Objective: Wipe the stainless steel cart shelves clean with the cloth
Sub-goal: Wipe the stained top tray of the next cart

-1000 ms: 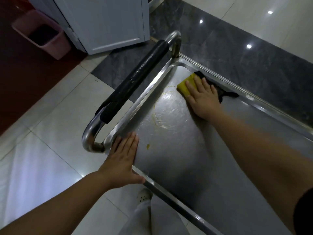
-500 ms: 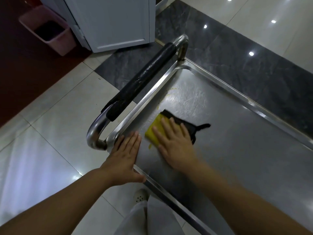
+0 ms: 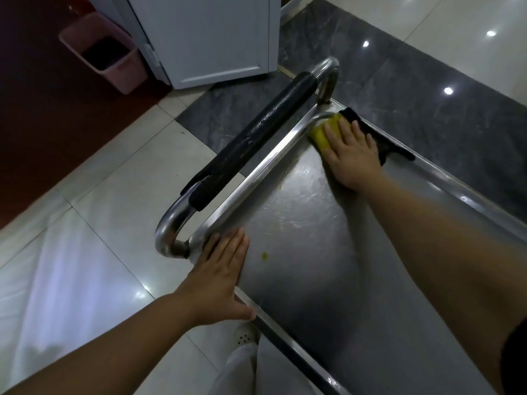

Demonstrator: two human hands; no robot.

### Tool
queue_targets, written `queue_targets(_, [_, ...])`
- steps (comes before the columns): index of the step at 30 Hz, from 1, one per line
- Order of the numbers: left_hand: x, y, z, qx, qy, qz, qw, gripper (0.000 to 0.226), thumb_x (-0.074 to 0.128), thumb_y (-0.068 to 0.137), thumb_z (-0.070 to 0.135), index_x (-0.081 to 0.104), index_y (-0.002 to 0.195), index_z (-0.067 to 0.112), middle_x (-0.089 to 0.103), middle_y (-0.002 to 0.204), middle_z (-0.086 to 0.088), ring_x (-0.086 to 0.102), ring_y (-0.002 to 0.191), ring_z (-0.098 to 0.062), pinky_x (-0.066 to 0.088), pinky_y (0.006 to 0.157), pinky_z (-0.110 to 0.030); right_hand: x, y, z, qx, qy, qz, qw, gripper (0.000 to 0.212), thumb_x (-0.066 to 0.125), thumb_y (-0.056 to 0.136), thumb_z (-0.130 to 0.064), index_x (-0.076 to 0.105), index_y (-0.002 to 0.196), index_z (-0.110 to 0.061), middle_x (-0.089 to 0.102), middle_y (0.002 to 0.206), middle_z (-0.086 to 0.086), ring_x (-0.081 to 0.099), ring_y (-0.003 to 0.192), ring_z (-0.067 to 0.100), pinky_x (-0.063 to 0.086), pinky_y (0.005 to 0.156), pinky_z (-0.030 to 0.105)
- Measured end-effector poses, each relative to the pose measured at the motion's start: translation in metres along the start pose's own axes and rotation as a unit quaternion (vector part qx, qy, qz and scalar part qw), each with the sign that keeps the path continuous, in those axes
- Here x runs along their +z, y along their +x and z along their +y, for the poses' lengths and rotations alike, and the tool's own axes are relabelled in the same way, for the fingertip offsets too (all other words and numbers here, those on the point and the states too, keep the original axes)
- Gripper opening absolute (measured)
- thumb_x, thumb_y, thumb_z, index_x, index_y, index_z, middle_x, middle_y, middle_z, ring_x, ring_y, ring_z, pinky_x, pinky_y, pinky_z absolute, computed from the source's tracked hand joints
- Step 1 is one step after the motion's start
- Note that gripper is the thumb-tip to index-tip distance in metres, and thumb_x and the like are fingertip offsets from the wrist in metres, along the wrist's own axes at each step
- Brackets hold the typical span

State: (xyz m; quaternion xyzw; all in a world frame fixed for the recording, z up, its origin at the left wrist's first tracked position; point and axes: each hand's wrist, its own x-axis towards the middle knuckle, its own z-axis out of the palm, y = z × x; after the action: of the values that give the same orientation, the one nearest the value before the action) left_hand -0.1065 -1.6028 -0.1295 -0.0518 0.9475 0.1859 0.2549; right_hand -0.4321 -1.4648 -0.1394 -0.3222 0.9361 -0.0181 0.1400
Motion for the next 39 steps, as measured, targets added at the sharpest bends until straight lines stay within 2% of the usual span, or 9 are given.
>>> queue_targets(5, [0.001, 0.001, -0.002, -0.009, 0.023, -0.01, 1.0, 0.12, 0.044, 0.07, 0.08, -0.049, 0.126, 0.028, -0.057, 0.132, 0.01, -0.05, 0.123, -0.008, -0.026, 0.108, -0.033, 0.0, 0.007, -0.015, 0.021, 0.018, -0.002, 1.0, 0.054, 0.016, 0.101, -0.049, 0.004, 0.152, -0.035, -0.01, 0.161, 0.0, -0.01, 0.147, 0.026, -0.004, 0.118, 0.048])
queue_targets(12, [-0.008, -0.003, 0.006, -0.027, 0.015, -0.042, 0.999, 0.124, 0.054, 0.073, 0.073, -0.038, 0.136, 0.017, -0.047, 0.14, 0.003, -0.044, 0.13, -0.015, -0.017, 0.115, -0.038, 0.03, -0.084, -0.088, -0.127, -0.02, -0.03, 0.991, 0.054, 0.019, 0.101, -0.049, 0.0, 0.151, -0.039, -0.011, 0.16, -0.001, -0.012, 0.147, 0.024, -0.005, 0.116, 0.046])
queue_targets(15, [-0.035, -0.009, 0.023, -0.026, 0.026, 0.018, 0.999, 0.09, 0.054, 0.081, 0.059, 0.017, 0.149, 0.014, 0.009, 0.158, -0.003, 0.006, 0.145, -0.02, 0.004, 0.117, -0.034, 0.052, -0.13, -0.103, -0.209, -0.023, 0.001, 0.978, 0.053, 0.023, 0.099, -0.048, 0.018, 0.15, -0.037, 0.012, 0.16, 0.001, 0.008, 0.147, 0.027, 0.008, 0.118, 0.048])
queue_targets(17, [-0.062, -0.012, 0.029, 0.056, 0.085, 0.154, 0.983, 0.036, 0.051, 0.086, 0.043, 0.061, 0.112, 0.019, 0.06, 0.119, 0.001, 0.053, 0.113, -0.015, 0.036, 0.102, -0.031, 0.061, -0.143, -0.098, -0.238, -0.023, 0.011, 0.971, 0.053, 0.024, 0.097, -0.05, 0.026, 0.148, -0.037, 0.025, 0.157, 0.002, 0.021, 0.144, 0.028, 0.018, 0.115, 0.048])
queue_targets(19, [-0.091, -0.011, 0.023, 0.118, 0.135, 0.265, 0.947, 0.02, 0.064, 0.079, 0.028, 0.07, 0.092, 0.014, 0.069, 0.094, -0.005, 0.064, 0.09, -0.02, 0.049, 0.084, -0.033, 0.059, -0.141, -0.088, -0.262, -0.032, 0.003, 0.964, 0.053, 0.021, 0.097, -0.056, 0.024, 0.148, -0.039, 0.026, 0.157, -0.002, 0.023, 0.144, 0.025, 0.02, 0.115, 0.045])
queue_targets(22, [-0.128, 0.003, 0.003, 0.078, 0.2, 0.326, 0.921, 0.052, 0.068, 0.077, 0.023, 0.058, 0.124, 0.002, 0.058, 0.127, -0.018, 0.049, 0.121, -0.032, 0.035, 0.103, -0.04, 0.047, -0.119, -0.075, -0.28, -0.038, 0.006, 0.959, 0.057, 0.018, 0.096, -0.061, 0.019, 0.149, -0.04, 0.021, 0.157, -0.005, 0.019, 0.145, 0.021, 0.016, 0.114, 0.041])
queue_targets(27, [-0.133, 0.018, -0.01, -0.003, 0.035, 0.226, 0.973, 0.077, 0.054, 0.093, 0.016, 0.003, 0.151, 0.019, 0.004, 0.159, -0.001, 0.018, 0.142, -0.021, 0.024, 0.111, -0.032, 0.019, -0.057, -0.045, -0.174, -0.004, 0.019, 0.985, 0.075, -0.01, 0.083, -0.073, 0.005, 0.15, -0.041, 0.002, 0.16, -0.009, 0.004, 0.148, 0.018, 0.01, 0.116, 0.043])
queue_targets(33, [-0.13, 0.021, -0.01, -0.005, -0.002, 0.246, 0.969, 0.077, 0.052, 0.094, 0.013, 0.003, 0.151, 0.024, 0.002, 0.159, 0.005, 0.018, 0.142, -0.018, 0.028, 0.11, -0.03, -0.003, 0.02, -0.007, 0.001, 0.021, 0.024, 0.999, 0.058, 0.017, 0.099, -0.056, 0.003, 0.152, -0.038, -0.006, 0.161, -0.003, -0.006, 0.148, 0.021, -0.002, 0.118, 0.046])
queue_targets(39, [-0.128, 0.021, -0.013, 0.005, -0.017, 0.259, 0.966, 0.076, 0.055, 0.092, 0.014, 0.009, 0.151, 0.023, 0.01, 0.158, 0.003, 0.026, 0.138, -0.02, 0.033, 0.107, -0.03, 0.012, -0.019, -0.043, -0.026, 0.031, 0.031, 0.999, 0.061, 0.012, 0.097, -0.058, 0.004, 0.152, -0.034, -0.006, 0.161, 0.002, -0.006, 0.148, 0.024, -0.001, 0.117, 0.046])
